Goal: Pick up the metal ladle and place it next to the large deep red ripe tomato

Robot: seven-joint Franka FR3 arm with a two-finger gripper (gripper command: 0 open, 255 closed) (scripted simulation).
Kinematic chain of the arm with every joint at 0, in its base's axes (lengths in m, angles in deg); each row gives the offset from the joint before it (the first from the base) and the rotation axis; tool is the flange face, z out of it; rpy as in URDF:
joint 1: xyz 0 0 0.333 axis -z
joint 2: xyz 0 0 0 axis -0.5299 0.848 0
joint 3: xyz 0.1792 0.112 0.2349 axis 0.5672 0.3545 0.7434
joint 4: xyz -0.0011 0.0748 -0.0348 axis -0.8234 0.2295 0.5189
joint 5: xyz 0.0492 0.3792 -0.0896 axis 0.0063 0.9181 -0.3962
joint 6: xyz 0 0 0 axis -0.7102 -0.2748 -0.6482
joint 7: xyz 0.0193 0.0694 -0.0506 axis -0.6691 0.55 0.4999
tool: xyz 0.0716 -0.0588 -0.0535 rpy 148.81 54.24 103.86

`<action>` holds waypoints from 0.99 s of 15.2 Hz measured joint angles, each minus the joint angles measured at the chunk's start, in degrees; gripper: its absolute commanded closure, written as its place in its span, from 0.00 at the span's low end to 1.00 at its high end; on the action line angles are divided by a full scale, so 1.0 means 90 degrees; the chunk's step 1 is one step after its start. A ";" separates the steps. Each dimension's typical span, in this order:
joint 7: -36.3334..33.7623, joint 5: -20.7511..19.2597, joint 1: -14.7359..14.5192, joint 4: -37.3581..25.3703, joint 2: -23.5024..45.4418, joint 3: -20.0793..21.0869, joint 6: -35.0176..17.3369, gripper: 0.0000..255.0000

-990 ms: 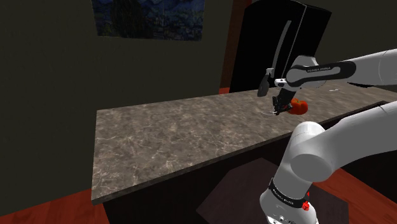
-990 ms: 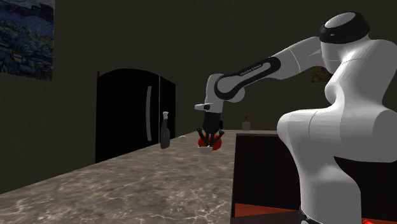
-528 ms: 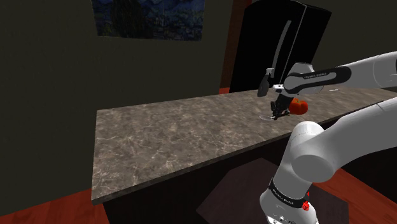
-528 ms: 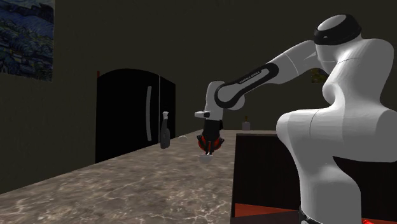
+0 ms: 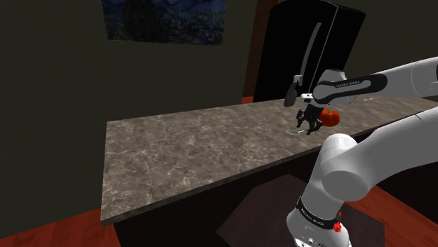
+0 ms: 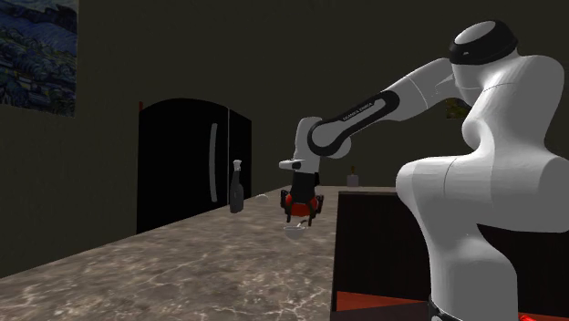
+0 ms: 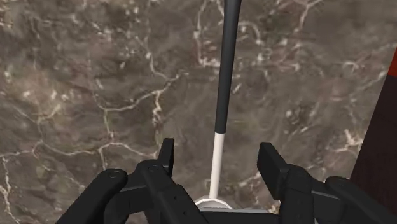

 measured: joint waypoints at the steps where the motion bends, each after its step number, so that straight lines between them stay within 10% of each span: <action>1: 0.0000 0.0000 0.0000 0.0000 0.0000 0.0000 0.0000 0.00; 15: 0.0126 0.0330 0.0488 -0.0301 -0.0311 0.0877 0.0848 0.00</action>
